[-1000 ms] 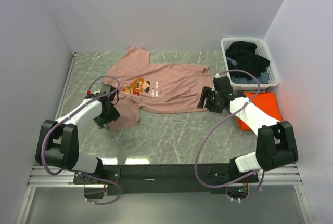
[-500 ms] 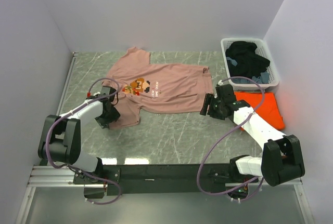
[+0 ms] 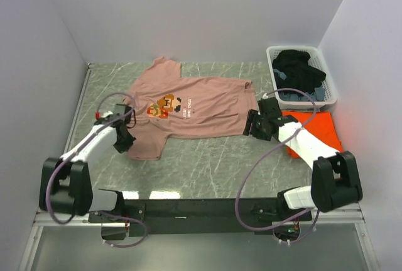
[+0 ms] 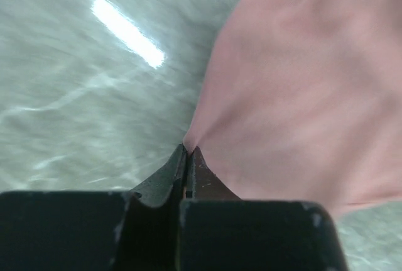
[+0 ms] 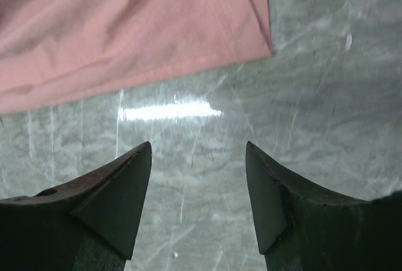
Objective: Fold and stack the t-shirts
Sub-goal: Fold the tshirt
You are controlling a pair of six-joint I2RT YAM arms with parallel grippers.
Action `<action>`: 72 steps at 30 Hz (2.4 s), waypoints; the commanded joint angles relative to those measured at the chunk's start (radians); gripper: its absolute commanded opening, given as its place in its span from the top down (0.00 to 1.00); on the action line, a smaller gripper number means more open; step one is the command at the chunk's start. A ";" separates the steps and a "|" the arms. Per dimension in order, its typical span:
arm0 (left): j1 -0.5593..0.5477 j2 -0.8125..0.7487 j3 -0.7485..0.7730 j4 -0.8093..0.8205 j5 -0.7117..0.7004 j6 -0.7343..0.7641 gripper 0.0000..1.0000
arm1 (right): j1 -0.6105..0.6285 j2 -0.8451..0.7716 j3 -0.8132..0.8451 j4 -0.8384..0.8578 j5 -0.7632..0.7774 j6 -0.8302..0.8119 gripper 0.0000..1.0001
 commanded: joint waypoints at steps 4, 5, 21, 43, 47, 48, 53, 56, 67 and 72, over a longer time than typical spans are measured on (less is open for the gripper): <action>0.069 -0.181 0.105 -0.081 -0.107 0.091 0.99 | -0.036 0.124 0.094 0.061 0.058 0.051 0.34; 0.072 -0.194 0.102 -0.077 -0.112 0.100 0.99 | -0.056 0.135 0.091 0.071 0.053 0.068 0.34; 0.101 -0.260 0.000 0.067 -0.038 0.190 0.99 | -0.084 0.249 0.139 0.082 0.101 0.127 0.53; 0.117 -0.274 -0.006 0.071 -0.029 0.197 0.99 | -0.082 0.398 0.208 0.082 0.086 -0.017 0.70; 0.118 -0.272 -0.007 0.069 -0.031 0.197 0.99 | -0.082 0.390 0.203 0.073 0.102 -0.019 0.82; 0.118 -0.272 -0.006 0.069 -0.029 0.197 0.99 | -0.082 0.385 0.202 0.065 0.105 -0.020 0.85; 0.120 -0.290 -0.005 0.055 -0.043 0.191 0.99 | -0.080 0.332 0.226 0.007 0.150 -0.017 0.97; 0.121 -0.300 0.032 0.012 -0.023 0.174 0.99 | -0.084 0.278 0.237 -0.042 0.171 -0.016 0.97; 0.121 -0.398 0.124 -0.124 0.072 0.155 0.98 | -0.084 0.047 0.101 -0.096 0.185 0.088 0.92; 0.121 -0.416 0.106 -0.140 0.087 0.143 0.98 | -0.085 -0.030 -0.029 -0.073 0.190 0.142 0.93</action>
